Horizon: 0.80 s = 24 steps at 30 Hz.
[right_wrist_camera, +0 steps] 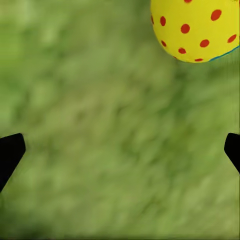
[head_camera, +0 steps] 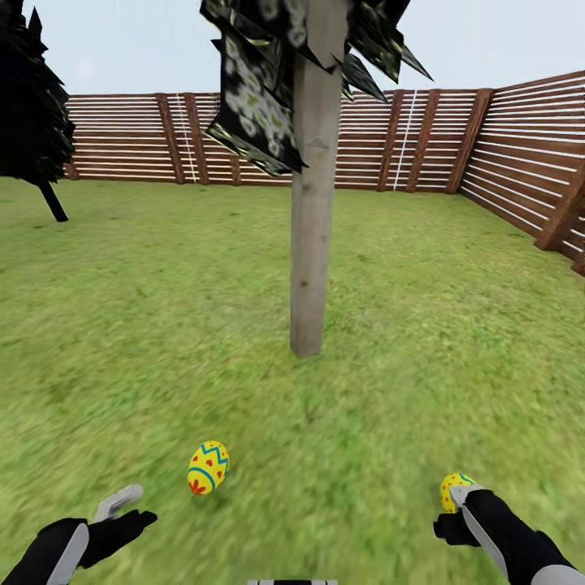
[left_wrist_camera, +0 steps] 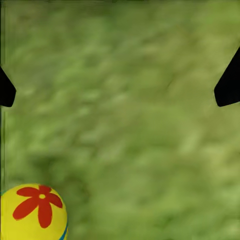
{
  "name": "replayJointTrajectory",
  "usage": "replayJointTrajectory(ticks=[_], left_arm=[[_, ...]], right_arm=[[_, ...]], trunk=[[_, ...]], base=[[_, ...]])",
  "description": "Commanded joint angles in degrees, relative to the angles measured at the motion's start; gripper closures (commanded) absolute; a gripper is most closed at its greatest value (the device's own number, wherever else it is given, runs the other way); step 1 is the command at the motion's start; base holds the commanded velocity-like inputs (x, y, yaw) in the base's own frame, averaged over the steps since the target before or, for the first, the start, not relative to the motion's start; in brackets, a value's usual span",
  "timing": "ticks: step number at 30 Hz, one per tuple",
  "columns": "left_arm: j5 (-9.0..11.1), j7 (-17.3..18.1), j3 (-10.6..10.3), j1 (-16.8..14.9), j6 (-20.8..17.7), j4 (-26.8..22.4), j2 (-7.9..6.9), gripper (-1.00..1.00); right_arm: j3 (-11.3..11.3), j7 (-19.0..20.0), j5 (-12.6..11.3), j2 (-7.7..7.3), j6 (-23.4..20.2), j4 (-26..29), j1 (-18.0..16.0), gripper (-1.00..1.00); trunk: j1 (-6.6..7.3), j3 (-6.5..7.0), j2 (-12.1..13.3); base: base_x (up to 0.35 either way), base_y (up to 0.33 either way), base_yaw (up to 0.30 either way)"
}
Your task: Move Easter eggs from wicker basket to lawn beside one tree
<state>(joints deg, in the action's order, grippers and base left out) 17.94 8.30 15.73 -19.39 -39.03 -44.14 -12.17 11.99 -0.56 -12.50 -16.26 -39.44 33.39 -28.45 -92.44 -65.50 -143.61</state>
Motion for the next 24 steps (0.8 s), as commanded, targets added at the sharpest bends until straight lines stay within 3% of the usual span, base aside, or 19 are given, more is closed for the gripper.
replayJointTrajectory(ticks=[1, 24], left_arm=[[0.5, 0.5, 0.2, 0.0, -0.3, 0.0, -0.02, -1.0], [0.5, 0.5, 0.1, 0.0, -0.4, 0.1, -0.05, -1.0]], right_arm=[[0.3, -0.1, -0.2, -0.09, -0.3, 0.1, 0.0, -1.0], [0.3, 0.1, -0.3, -0.13, -0.2, 0.1, 0.0, -1.0]], trunk=[[0.04, 0.18, 0.0], [0.63, 5.28, 0.3]], base=[[-0.021, 0.336, 0.0], [-0.001, 0.349, 0.0]])
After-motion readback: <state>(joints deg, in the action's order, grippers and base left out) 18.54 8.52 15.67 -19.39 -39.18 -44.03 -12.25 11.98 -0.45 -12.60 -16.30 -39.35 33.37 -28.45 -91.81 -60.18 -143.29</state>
